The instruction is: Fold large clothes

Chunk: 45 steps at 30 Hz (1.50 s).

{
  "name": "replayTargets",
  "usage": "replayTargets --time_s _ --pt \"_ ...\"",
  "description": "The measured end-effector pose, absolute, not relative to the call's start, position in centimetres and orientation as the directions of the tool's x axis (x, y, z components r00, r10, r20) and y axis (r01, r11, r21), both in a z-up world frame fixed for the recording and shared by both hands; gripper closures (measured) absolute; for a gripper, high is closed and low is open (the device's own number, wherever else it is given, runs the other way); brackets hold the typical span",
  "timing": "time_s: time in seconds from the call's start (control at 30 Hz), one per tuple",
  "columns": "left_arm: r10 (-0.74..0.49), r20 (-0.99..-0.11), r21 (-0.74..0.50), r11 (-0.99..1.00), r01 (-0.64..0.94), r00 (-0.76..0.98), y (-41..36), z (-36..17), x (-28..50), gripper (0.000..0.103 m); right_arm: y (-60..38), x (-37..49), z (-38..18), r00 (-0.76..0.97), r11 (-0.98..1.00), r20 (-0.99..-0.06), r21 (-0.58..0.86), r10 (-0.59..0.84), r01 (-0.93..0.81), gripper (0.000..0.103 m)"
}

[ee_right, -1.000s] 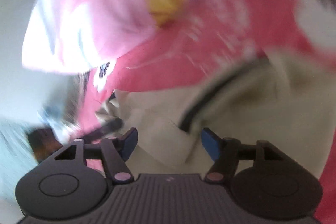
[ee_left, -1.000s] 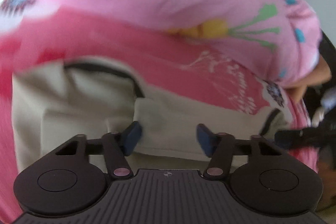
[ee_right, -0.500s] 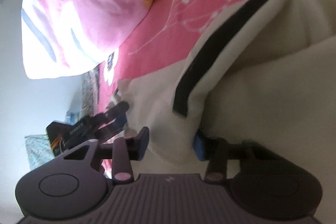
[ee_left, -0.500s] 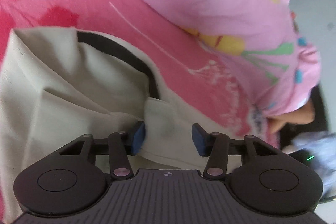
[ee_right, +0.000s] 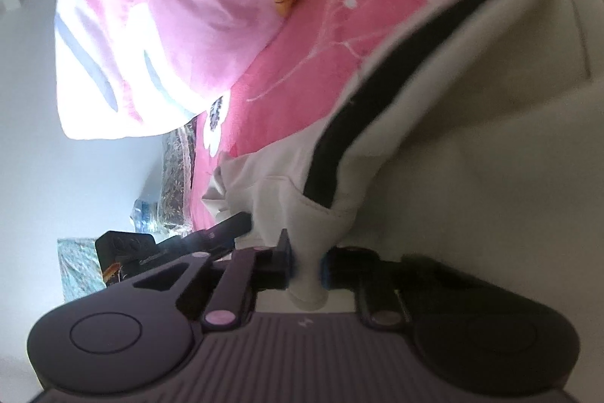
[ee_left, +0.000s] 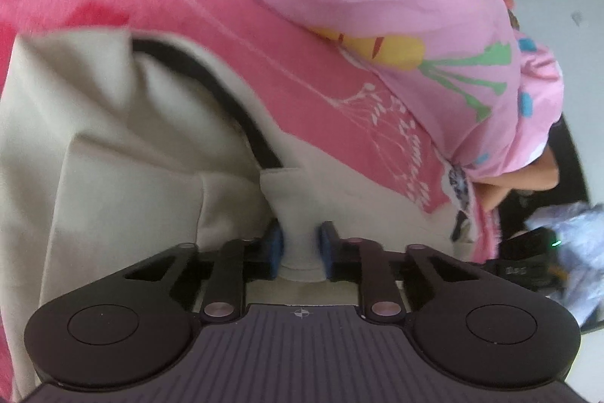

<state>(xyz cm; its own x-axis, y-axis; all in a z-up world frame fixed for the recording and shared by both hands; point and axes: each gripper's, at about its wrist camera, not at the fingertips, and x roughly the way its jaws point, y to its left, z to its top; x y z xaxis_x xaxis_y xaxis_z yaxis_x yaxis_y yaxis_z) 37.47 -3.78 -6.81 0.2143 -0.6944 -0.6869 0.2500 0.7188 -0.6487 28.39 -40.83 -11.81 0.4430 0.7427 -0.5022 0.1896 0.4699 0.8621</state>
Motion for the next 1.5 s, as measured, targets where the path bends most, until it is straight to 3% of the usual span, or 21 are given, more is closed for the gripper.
replayTargets --time_s 0.13,0.23,0.37,0.87,1.03,1.5 --pt "-0.622 -0.715 -0.491 0.772 0.404 0.319 -6.2 -5.4 37.2 0.0 -39.5 29.7 -8.6 0.49 0.681 -0.612 0.73 0.621 0.048 0.0" --pt "-0.566 -0.716 -0.366 0.803 0.47 0.41 -7.9 -4.9 37.7 0.0 -37.8 31.1 -6.4 0.539 0.832 -0.683 0.551 0.493 -0.063 0.0" --pt "-0.499 -0.726 -0.211 0.816 0.538 0.473 -9.5 -5.2 38.3 0.0 -36.5 33.1 -6.2 0.554 0.906 -0.729 0.402 0.402 -0.13 0.0" --pt "-0.436 -0.715 0.133 0.683 0.718 0.546 -10.8 -6.7 34.3 0.0 -34.8 31.3 -7.8 0.501 0.886 -0.763 0.198 0.408 -0.419 0.0" --pt "-0.445 -0.697 0.148 0.677 0.721 0.562 -10.8 -7.2 34.0 0.0 -34.2 30.6 -8.6 0.518 0.89 -0.764 0.158 0.385 -0.429 0.0" --pt "-0.458 -0.701 0.099 0.697 0.711 0.547 -10.2 -6.7 34.3 0.0 -39.3 27.8 -6.3 0.595 0.954 -0.745 0.24 0.3 -0.181 0.0"
